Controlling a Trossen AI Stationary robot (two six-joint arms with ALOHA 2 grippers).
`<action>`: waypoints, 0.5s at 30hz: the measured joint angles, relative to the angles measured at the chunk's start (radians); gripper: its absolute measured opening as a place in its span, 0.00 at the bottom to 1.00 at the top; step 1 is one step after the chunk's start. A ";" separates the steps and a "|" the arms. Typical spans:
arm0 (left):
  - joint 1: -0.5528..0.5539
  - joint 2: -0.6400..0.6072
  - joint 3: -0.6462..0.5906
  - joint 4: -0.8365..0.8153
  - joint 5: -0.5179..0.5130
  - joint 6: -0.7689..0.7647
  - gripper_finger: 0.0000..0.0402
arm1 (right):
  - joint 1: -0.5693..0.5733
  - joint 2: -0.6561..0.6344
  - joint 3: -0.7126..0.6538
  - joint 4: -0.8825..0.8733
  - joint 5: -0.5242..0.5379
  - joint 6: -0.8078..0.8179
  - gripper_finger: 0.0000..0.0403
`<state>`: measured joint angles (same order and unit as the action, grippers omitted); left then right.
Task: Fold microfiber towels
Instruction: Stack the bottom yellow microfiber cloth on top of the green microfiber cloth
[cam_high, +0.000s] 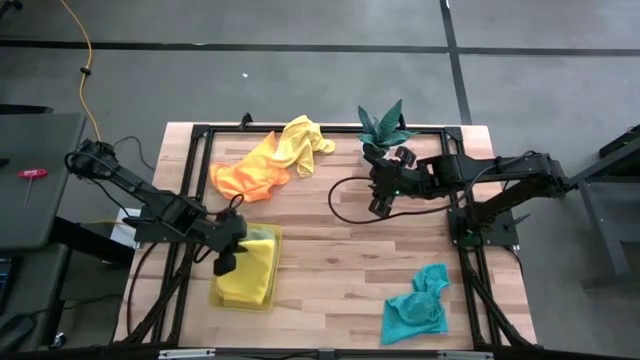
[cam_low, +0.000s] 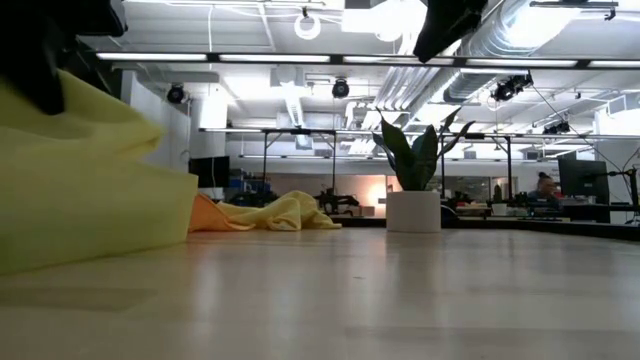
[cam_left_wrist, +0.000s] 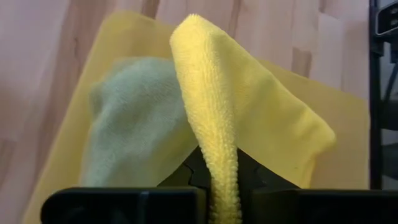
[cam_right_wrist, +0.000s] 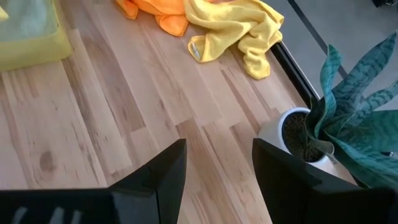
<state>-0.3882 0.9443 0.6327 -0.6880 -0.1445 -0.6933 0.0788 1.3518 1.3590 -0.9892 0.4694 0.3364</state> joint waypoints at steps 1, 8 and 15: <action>0.000 0.000 0.000 0.000 -0.011 0.009 0.04 | 0.000 0.000 0.000 0.002 0.000 0.000 0.44; 0.000 0.008 0.000 -0.006 -0.059 0.017 0.10 | 0.000 0.000 0.000 0.010 -0.009 0.003 0.44; 0.000 0.013 0.000 -0.008 -0.053 0.033 0.26 | 0.000 0.000 0.000 0.012 -0.011 0.004 0.44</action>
<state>-0.3882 0.9569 0.6331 -0.6960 -0.1974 -0.6603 0.0788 1.3521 1.3594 -0.9775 0.4583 0.3401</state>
